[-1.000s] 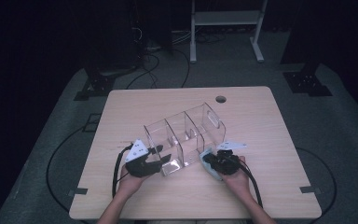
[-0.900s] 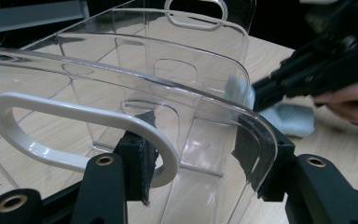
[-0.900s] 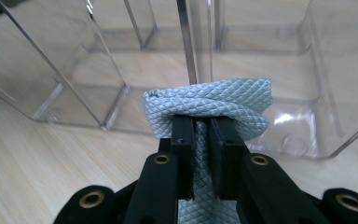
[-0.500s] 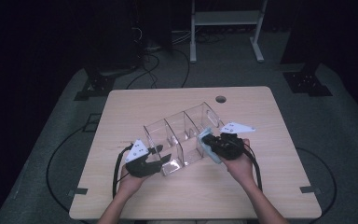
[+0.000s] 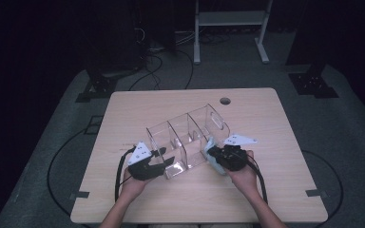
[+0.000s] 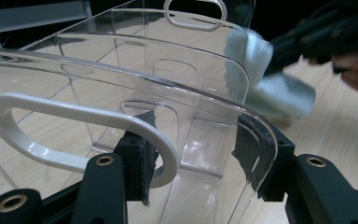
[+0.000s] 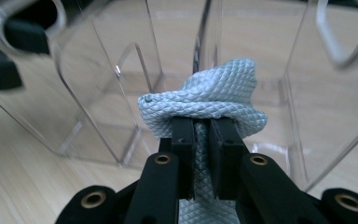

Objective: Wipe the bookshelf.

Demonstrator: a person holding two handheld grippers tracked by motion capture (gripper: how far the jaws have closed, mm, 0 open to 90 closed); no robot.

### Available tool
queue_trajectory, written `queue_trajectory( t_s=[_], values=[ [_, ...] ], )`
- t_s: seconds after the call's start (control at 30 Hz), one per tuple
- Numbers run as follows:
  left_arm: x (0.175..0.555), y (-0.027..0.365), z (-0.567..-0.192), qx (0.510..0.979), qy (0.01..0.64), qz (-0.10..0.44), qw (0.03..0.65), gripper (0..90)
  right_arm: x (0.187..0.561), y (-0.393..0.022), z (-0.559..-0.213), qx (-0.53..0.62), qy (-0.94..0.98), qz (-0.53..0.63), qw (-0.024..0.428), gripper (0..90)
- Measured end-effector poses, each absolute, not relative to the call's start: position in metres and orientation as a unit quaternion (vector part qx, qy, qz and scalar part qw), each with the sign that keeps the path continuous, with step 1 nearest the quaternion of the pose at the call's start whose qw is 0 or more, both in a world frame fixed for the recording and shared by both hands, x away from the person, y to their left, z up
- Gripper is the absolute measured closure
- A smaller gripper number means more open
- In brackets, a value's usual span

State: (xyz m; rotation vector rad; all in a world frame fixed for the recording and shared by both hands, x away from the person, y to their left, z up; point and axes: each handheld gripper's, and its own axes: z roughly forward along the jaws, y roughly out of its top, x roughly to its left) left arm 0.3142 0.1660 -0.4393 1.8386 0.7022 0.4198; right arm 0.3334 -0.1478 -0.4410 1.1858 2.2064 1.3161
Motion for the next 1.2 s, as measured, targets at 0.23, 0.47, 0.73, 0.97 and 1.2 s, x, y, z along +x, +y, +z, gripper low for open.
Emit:
queue_trajectory(
  t_s=[0.23, 0.47, 0.73, 0.97, 1.2],
  values=[
    [0.314, 0.166, -0.439, 0.773, 0.293, 0.176, 0.534, 48.1, 0.341, -0.142, -0.484, 0.433, 0.795, 0.405, 0.127, 81.3],
    [0.314, 0.165, -0.439, 0.772, 0.295, 0.176, 0.535, 48.0, 0.336, -0.144, -0.462, 0.422, 0.783, 0.433, 0.146, 81.4],
    [0.314, 0.165, -0.439, 0.774, 0.293, 0.174, 0.534, 47.9, 0.336, -0.145, -0.463, 0.426, 0.778, 0.439, 0.143, 81.3],
    [0.314, 0.165, -0.437, 0.777, 0.292, 0.168, 0.532, 43.9, 0.337, -0.144, -0.466, 0.427, 0.783, 0.431, 0.136, 81.2],
    [0.308, 0.17, -0.436, 0.771, 0.3, 0.164, 0.538, 42.1, 0.334, -0.146, -0.452, 0.422, 0.771, 0.454, 0.148, 81.1]
  ],
)
